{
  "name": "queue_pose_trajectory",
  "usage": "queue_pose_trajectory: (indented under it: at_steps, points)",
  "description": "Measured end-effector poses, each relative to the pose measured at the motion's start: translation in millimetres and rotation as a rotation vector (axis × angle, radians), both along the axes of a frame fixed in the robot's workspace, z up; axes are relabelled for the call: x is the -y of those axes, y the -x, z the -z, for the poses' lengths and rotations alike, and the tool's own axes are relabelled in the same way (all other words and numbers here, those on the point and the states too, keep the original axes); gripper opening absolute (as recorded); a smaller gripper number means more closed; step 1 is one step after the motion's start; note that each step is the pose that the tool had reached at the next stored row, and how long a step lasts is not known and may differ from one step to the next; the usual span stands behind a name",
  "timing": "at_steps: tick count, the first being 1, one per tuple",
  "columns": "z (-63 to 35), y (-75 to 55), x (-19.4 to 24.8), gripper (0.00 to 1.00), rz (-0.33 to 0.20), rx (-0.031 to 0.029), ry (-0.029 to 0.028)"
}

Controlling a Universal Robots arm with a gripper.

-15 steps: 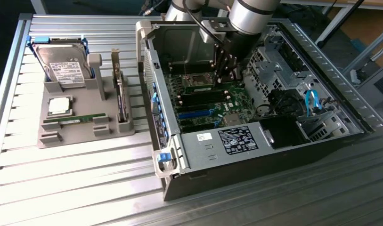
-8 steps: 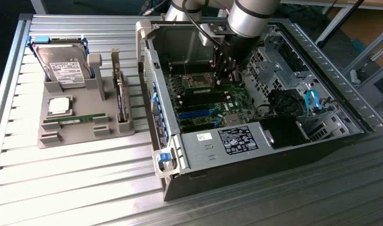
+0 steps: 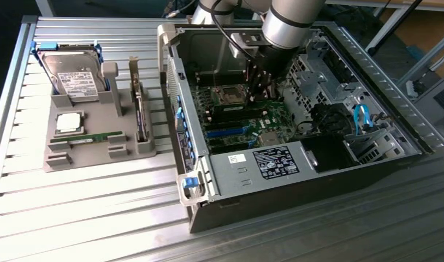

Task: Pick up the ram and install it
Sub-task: 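Insert the ram into the slot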

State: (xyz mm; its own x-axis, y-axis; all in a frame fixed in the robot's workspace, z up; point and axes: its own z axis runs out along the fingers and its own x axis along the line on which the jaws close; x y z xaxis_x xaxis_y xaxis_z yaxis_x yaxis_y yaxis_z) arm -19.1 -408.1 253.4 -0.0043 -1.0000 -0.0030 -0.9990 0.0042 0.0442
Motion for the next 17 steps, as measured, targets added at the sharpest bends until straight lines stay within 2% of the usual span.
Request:
queue_pose_trajectory:
  at_steps: [4,15,17]
  points:
    - [3.0,0.0,0.0,0.12,0.0,0.0,0.0]
    - [3.2,-1.4,0.2,0.12,0.0,0.0,0.0001]
    - [3.3,-1.5,1.4,0.12,0.0,0.0,0.0001]
